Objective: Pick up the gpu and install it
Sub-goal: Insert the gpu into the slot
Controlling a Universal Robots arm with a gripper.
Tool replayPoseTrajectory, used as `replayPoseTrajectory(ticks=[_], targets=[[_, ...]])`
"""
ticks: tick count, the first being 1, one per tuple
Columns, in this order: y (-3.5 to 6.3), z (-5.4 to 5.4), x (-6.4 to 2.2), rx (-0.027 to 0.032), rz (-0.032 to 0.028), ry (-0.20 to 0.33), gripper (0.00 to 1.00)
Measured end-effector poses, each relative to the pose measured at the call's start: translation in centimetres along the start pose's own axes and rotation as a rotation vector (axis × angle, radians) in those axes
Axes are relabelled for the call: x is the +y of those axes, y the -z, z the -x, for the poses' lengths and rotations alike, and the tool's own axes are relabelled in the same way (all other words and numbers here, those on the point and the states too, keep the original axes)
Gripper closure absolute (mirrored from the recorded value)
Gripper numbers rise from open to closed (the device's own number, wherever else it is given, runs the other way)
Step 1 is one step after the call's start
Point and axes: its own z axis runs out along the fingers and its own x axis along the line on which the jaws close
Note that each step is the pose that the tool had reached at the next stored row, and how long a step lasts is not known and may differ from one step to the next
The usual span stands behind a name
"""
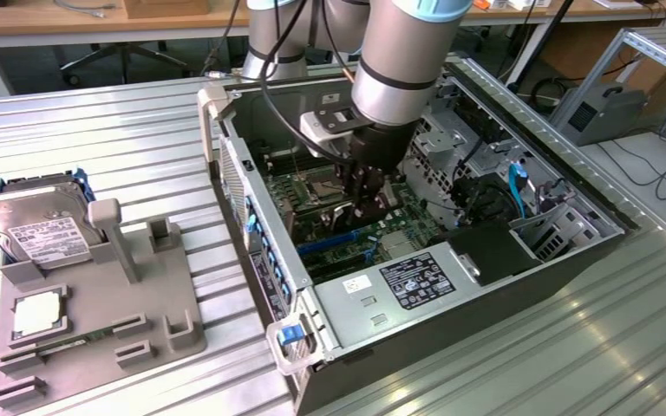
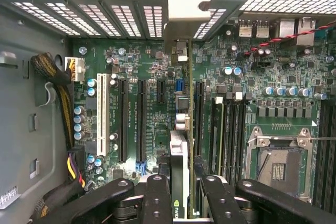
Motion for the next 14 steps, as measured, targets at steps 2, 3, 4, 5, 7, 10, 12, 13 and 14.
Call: replayPoseTrajectory(ticks=[2, 3, 4, 5, 7, 10, 12, 13, 14], targets=[[0.00, 0.00, 0.09, 0.0000, 0.0000, 0.000, 0.73], [0.00, 0.00, 0.14, 0.0000, 0.0000, 0.000, 0.73], [-0.01, 0.01, 0.22, 0.0000, 0.0000, 0.000, 0.73], [-0.04, 0.00, 0.27, -0.0001, -0.0001, 0.000, 0.73], [-0.20, 0.01, 0.39, 0.0000, 0.0000, 0.000, 0.73], [-0.43, 0.01, 0.56, 0.0001, 0.0000, 0.000, 0.73], [-0.53, 0.01, 0.66, 0.0002, 0.0000, 0.000, 0.73], [-0.58, 0.01, 0.74, 0.0002, 0.0001, 0.000, 0.73], [-0.58, 0.01, 0.77, 0.0002, 0.0000, 0.000, 0.73]])
